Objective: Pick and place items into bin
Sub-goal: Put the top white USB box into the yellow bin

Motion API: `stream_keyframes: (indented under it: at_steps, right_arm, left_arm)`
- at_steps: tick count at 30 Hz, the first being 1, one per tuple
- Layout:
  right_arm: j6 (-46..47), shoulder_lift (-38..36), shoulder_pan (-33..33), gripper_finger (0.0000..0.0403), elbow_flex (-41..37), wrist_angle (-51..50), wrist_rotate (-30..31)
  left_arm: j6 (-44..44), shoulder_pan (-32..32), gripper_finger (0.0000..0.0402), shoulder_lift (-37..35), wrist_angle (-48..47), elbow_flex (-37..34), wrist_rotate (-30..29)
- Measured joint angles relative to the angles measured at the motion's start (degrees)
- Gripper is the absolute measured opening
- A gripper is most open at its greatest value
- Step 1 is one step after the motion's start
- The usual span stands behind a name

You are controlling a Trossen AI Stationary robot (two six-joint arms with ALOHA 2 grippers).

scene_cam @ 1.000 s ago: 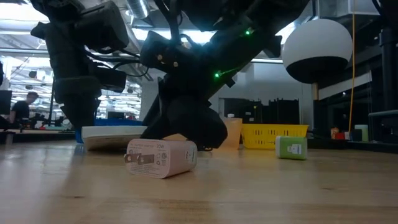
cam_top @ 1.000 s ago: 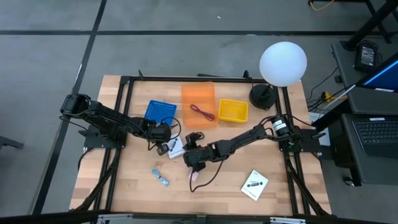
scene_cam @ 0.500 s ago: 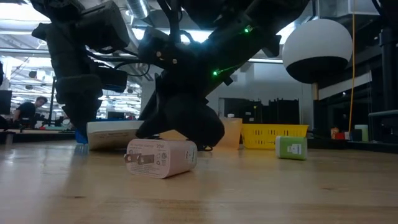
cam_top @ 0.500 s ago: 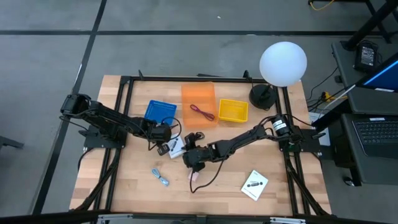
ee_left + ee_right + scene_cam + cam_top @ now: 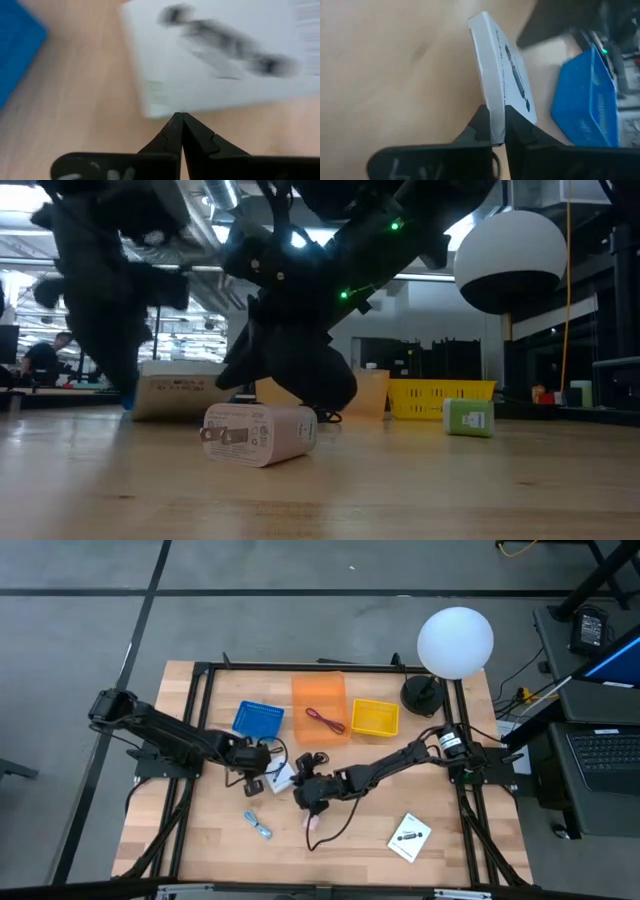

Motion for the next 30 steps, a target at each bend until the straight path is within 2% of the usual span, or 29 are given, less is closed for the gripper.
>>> stream_keyframes:
  at_steps: [5, 10, 15, 25, 30]
  right_arm:
    - [0.01, 0.04, -0.16, 0.0007, -0.02, -0.36, 4.53]
    - [-0.03, -0.76, 0.56, 0.0007, -0.06, -0.48, 4.70]
    - [0.24, -4.76, 1.80, 0.0007, -0.08, -2.34, 5.52]
    - [7.88, -15.63, 5.70, 0.0006, -0.07, -17.28, 12.34]
    - [10.91, -19.17, 8.18, 0.0006, -0.22, -20.55, 14.36]
  left_arm:
    - [1.06, -1.79, 0.0003, -6.69, -3.57, 0.13, -3.02]
    - [3.37, -4.01, 0.0003, -12.92, -6.63, 0.13, -9.64]
    - [6.47, -6.41, 0.0003, -17.73, -6.14, 0.24, -14.36]
    - [17.11, -13.60, 0.0003, -21.53, 1.52, 0.30, -24.82]
    - [21.60, -16.36, 0.0003, -21.55, 5.68, 0.30, -25.24]
